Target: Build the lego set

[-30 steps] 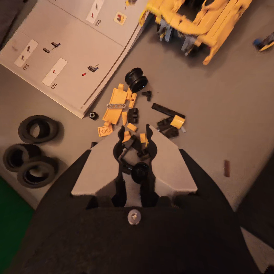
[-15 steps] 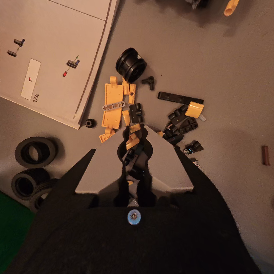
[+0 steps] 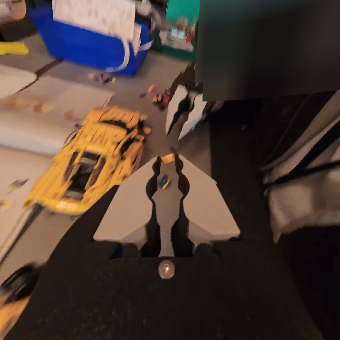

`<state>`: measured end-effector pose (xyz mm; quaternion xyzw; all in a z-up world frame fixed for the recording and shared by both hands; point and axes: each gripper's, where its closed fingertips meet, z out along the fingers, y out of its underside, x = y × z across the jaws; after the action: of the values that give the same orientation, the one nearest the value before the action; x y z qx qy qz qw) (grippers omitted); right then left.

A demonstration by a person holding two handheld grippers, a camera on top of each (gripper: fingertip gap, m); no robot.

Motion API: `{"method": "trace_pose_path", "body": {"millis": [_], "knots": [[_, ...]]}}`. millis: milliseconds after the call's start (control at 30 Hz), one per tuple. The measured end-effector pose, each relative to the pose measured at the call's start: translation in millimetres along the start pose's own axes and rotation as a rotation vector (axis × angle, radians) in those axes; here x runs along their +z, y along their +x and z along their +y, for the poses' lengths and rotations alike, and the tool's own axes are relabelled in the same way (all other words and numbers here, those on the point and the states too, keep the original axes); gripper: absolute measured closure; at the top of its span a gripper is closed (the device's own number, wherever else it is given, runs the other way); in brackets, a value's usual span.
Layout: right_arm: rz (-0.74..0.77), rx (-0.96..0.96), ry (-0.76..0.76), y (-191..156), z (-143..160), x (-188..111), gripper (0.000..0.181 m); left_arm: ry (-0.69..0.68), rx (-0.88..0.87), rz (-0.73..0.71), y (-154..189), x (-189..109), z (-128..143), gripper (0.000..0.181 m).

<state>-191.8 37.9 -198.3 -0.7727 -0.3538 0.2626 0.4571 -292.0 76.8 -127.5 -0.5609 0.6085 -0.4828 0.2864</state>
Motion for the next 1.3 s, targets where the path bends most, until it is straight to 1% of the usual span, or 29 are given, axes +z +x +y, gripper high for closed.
{"method": "trace_pose_path", "body": {"millis": [33, 100, 167, 200, 233, 300, 367, 433, 467, 533, 600, 667, 767, 833, 933, 1000, 1100, 1167, 1233, 1267, 1300], "knots": [[-0.02, -0.017, 0.046, -5, -9, -2, 0.161, 0.075, -0.037, 0.031, 10, 12, -12, 0.166], [-0.046, -0.072, 0.121, -14, -24, -4, 0.159, 0.219, -0.19, 0.114, 22, 31, -32, 0.166], [-0.054, -0.152, 0.152, -19, -38, -2, 0.152, 0.328, -0.375, 0.277, 33, 40, -47, 0.166], [-0.069, -0.19, 0.167, -21, -48, -2, 0.151, 0.372, -0.447, 0.342, 36, 42, -52, 0.166], [-0.092, -0.221, 0.182, -24, -60, -4, 0.151, 0.412, -0.501, 0.362, 33, 44, -55, 0.166], [-0.115, -0.279, 0.206, -24, -86, -10, 0.151, 0.494, -0.538, 0.418, 32, 41, -62, 0.166], [-0.119, -0.325, 0.242, -20, -108, -10, 0.151, 0.575, -0.537, 0.474, 34, 34, -67, 0.166], [-0.14, -0.307, 0.313, -21, -120, -8, 0.149, 0.628, -0.495, 0.551, 43, 24, -67, 0.166], [-0.165, -0.27, 0.383, -25, -125, -9, 0.15, 0.648, -0.488, 0.577, 45, 19, -67, 0.166], [-0.264, -0.152, 0.522, -40, -130, -15, 0.151, 0.638, -0.466, 0.636, 52, 13, -65, 0.167], [-0.395, -0.064, 0.541, -57, -130, -21, 0.15, 0.618, -0.434, 0.655, 60, 14, -63, 0.167], [-0.436, -0.072, 0.567, -64, -129, -24, 0.153, 0.59, -0.421, 0.724, 73, 15, -63, 0.166], [-0.504, -0.142, 0.552, -81, -126, -30, 0.157, 0.491, -0.428, 0.747, 83, 32, -54, 0.166], [-0.509, -0.212, 0.526, -89, -121, -29, 0.159, 0.458, -0.428, 0.77, 89, 36, -51, 0.167], [-0.521, -0.282, 0.445, -98, -107, -25, 0.163, 0.427, -0.436, 0.792, 93, 39, -48, 0.167], [-0.524, -0.311, 0.408, -99, -100, -24, 0.166, 0.398, -0.444, 0.803, 96, 42, -45, 0.167], [-0.548, -0.344, 0.366, -104, -93, -24, 0.175, 0.349, -0.446, 0.828, 102, 47, -40, 0.167], [-0.535, -0.353, 0.353, -103, -91, -23, 0.175, 0.339, -0.455, 0.828, 102, 48, -38, 0.167], [-0.449, -0.36, 0.356, -91, -94, -21, 0.176, 0.379, -0.479, 0.777, 91, 49, -42, 0.167], [-0.377, -0.332, 0.35, -77, -95, -18, 0.176, 0.406, -0.481, 0.707, 79, 52, -43, 0.166], [-0.319, -0.284, 0.343, -63, -96, -16, 0.176, 0.426, -0.463, 0.606, 66, 55, -43, 0.164]]}}
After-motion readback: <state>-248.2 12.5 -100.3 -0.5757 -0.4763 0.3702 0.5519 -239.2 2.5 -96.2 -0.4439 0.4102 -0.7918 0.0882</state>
